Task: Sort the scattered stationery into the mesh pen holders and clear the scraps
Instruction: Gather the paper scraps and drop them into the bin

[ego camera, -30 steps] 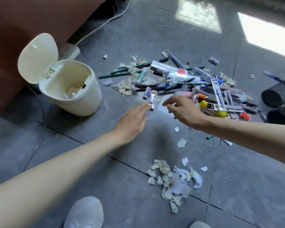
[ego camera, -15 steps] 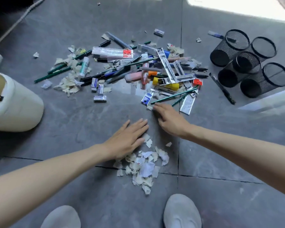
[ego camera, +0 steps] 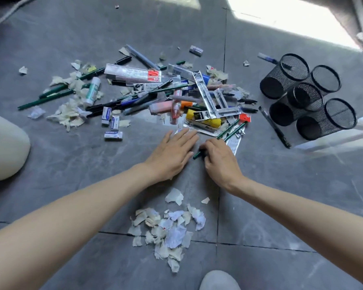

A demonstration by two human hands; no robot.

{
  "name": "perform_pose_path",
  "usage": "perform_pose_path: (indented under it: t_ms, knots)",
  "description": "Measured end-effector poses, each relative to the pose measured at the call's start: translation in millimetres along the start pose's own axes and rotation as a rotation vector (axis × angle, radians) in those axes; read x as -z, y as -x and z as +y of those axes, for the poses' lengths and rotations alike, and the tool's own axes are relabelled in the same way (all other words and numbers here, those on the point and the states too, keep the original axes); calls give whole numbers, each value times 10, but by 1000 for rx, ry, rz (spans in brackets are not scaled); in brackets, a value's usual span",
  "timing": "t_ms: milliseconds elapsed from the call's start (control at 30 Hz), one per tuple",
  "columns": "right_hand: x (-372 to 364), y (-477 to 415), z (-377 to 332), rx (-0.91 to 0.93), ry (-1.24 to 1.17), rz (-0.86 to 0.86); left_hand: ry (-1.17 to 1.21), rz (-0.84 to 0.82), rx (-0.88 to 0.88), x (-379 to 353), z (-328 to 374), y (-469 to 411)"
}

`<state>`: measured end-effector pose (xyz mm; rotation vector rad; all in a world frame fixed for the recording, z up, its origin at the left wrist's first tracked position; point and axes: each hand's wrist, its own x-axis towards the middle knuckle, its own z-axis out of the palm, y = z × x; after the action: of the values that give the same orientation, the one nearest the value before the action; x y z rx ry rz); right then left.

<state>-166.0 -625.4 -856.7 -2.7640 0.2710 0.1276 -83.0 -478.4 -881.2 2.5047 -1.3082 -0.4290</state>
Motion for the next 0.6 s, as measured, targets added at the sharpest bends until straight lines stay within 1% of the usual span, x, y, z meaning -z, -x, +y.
perform_pose_path:
  t_ms: [67, 133, 200, 300, 367, 400, 467, 500, 533, 600]
  knots:
    - [-8, 68, 39, 23, 6, 2, -57, -19, -14, -50, 1, -11]
    - [6, 102, 79, 42, 20, -1, -67, 12, -58, -64, 1, 53]
    - [40, 137, 107, 59, 48, 1, -68, 35, -187, -57, -5, 195]
    - [63, 209, 139, 103, 79, 23, -89, 10, -388, -37, -55, 498]
    - [50, 283, 139, 128, 72, 20, -107, 35, -438, -6, -78, 657]
    - [39, 322, 136, 141, 60, 17, -110, 65, -413, 8, -81, 685]
    - [7, 440, 98, 157, 30, -1, -78, 115, -271, -1, -78, 705]
    - [-4, 508, 66, 139, 7, -25, -58, 114, -206, -25, -69, 704]
    - [-10, 587, 29, 100, -14, -52, -49, 91, -167, -64, -53, 720]
    - [-42, 741, -23, -44, -33, -112, -51, 48, -180, -201, 10, 814]
